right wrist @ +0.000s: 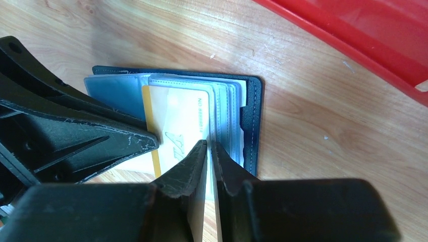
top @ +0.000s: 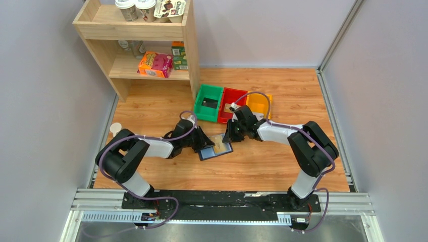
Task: Take the credit cards out of the card holder
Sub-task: Remove the credit card from the card holder.
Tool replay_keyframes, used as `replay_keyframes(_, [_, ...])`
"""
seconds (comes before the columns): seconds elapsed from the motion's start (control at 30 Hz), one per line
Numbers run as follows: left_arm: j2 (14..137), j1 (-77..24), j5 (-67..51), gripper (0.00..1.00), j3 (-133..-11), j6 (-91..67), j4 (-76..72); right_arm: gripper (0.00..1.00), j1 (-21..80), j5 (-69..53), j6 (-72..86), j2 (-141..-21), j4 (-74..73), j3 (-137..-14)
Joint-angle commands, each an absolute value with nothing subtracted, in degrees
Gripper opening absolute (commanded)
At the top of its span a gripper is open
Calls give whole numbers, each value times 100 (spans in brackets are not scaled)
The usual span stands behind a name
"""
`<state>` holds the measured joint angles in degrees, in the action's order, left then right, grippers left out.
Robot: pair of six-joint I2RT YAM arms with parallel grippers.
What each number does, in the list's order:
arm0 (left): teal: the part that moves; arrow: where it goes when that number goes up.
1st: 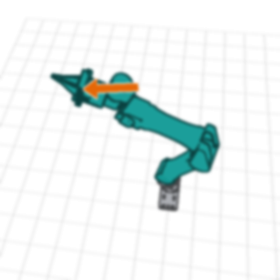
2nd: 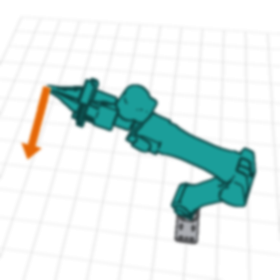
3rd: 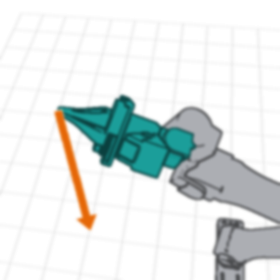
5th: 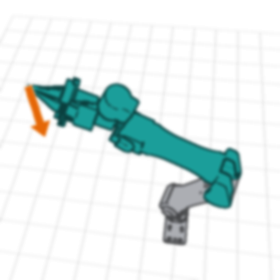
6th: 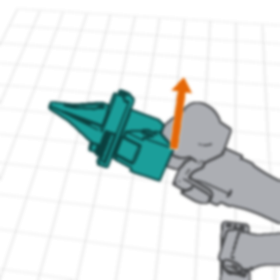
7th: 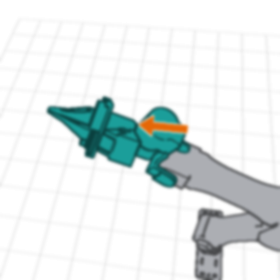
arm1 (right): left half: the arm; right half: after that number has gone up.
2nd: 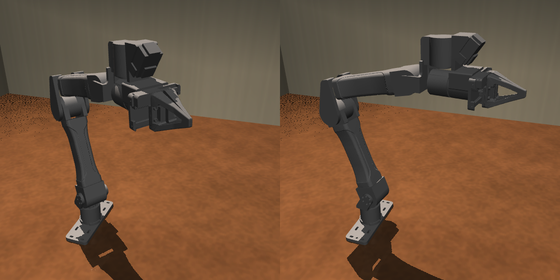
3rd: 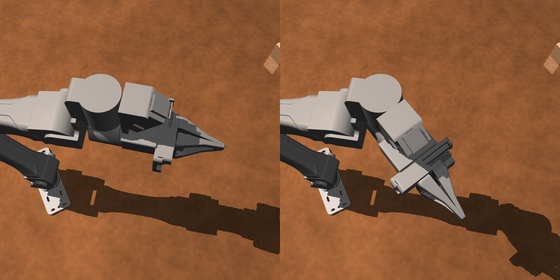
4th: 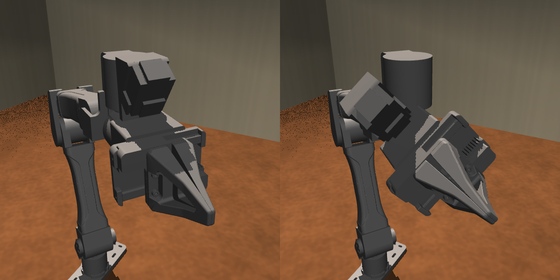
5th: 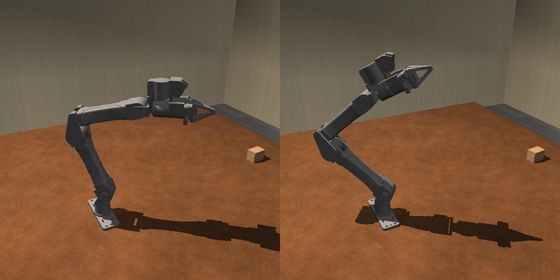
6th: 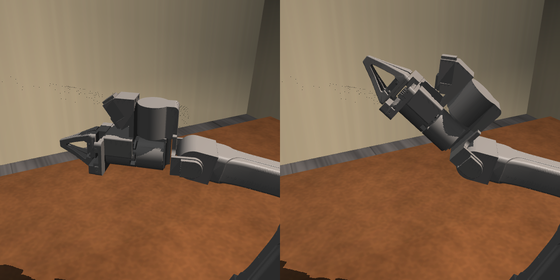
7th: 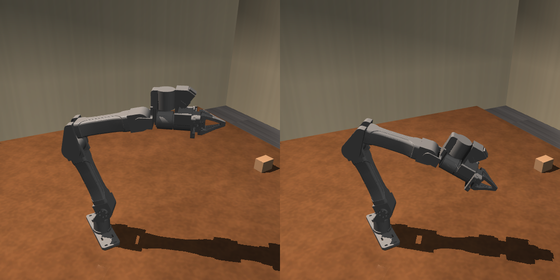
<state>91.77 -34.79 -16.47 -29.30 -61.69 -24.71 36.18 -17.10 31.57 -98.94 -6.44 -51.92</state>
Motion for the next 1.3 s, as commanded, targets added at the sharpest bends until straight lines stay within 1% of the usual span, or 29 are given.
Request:
replay_keyframes(0.0, [8895, -3498, -1775, 17, -2892, -6319, -2821, 15, 3630, -1644, 3199, -10011, -607, -5080])
replay_keyframes(0.17, [8825, -3498, -1828, 6, -2769, -6442, -2953, 14, 3630, -1565, 3234, -10046, -580, -5019])
replay_keyframes(0.37, [8666, -3498, -1758, 0, -2558, -6460, -2944, 13, 3621, -1477, 3243, -10107, -589, -4966])
replay_keyframes(0.6, [8359, -3489, -1626, 0, -2251, -6390, -2620, 12, 3612, -1397, 3243, -10178, -589, -4957])
replay_keyframes(0.7, [8323, -3498, -1521, 0, -2145, -6363, -2558, 13, 3612, -1494, 3226, -10099, -589, -5010])
replay_keyframes(0.83, [8472, -3489, -1529, 0, -2153, -6363, -2662, 22, 3639, -1731, 3199, -9774, -510, -5132])
replay_keyframes(0.93, [8604, -3498, -1564, 0, -2232, -6363, -2742, 25, 3718, -1959, 3155, -9572, -370, -5220])
replay_keyframes(1.03, [8613, -3498, -1538, 0, -2276, -6337, -2751, 25, 3744, -2240, 3181, -9562, -229, -5335])
replay_keyframes(1.13, [8587, -3498, -1503, 0, -2294, -6311, -2707, 22, 3744, -2443, 3199, -9694, -150, -5405])
replay_keyframes(1.27, [8604, -3498, -1503, 0, -2329, -6293, -2681, 19, 3727, -2505, 3269, -9922, -53, -5327])
